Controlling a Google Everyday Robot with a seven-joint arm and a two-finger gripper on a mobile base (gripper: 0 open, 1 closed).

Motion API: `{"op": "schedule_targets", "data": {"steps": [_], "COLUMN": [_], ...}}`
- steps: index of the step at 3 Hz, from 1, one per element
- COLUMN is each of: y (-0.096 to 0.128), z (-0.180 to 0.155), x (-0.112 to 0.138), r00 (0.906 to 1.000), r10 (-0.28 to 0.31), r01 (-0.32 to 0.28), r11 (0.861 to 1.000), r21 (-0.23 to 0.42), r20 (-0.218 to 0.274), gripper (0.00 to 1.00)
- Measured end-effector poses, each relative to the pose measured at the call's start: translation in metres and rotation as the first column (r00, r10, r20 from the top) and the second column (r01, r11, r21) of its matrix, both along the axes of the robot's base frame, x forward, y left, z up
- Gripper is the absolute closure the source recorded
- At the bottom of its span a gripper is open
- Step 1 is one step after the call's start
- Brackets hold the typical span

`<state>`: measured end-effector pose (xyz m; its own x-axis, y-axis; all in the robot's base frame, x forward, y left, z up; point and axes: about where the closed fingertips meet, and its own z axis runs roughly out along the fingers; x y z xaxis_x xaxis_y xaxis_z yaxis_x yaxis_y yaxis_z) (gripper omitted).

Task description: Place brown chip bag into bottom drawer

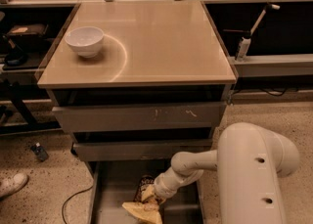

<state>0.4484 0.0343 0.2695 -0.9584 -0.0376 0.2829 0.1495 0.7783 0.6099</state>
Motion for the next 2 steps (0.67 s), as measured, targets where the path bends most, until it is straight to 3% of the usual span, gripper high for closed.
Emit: {"op": "schedule_targets", "data": {"steps": [2], "y": [0.024], "z": [-0.024], "x": [0.02], "r00": [0.9989], "r10": [-0.026], "r01": [0.023], "r11": [0.996], "r21": [0.086], "r20": [0.038], "gripper": [1.0]}}
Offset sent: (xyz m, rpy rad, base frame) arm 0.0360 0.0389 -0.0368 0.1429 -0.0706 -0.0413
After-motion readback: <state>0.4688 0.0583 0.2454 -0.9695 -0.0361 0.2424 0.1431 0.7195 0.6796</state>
